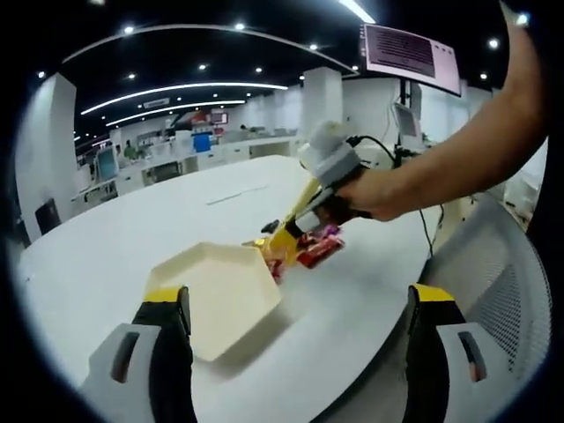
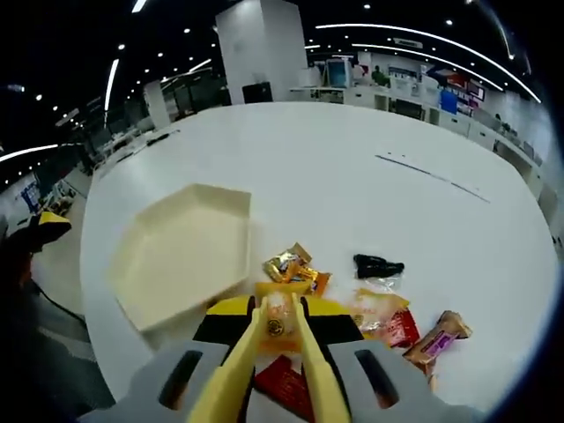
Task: Place the target food into the container with the food tongs after gripping and lifting it, then release it inside without dropping or visibly crushing the food.
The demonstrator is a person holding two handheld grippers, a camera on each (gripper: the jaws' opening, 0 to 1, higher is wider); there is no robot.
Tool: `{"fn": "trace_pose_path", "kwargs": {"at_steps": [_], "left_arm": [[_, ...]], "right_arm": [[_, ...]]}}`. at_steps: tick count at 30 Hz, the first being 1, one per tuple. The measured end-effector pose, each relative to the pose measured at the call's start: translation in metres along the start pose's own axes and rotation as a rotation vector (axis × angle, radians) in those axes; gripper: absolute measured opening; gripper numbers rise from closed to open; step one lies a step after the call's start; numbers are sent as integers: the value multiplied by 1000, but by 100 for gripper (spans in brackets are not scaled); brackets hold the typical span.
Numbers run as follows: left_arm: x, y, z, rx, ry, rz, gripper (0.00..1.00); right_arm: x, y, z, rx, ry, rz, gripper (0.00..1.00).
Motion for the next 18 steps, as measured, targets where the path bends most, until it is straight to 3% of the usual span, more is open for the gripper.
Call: {"fn": "trace_pose_path", "kwargs": {"at_steps": [11,15,18], "left_arm": [[1,1,0,7,-6,16,99],[3,2,-3,17,14,27,99],[0,1,-2,10,31,-4,99]], "right_arm": [[23,12,5,30,34,25,19],[37,17,7,31,30,49,19],[54,20,6,40,37,85,19]]}}
Point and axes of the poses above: the point that each gripper's makers call its tool centre point, and the gripper's own axes: y roughly backward along the fingers, z roughly to its right, x roughly out of its top, the point moved 9 cm from there along y, roughly backward along the fingers, and after that the axes turned 9 degrees about z, right-handed, at the moved point
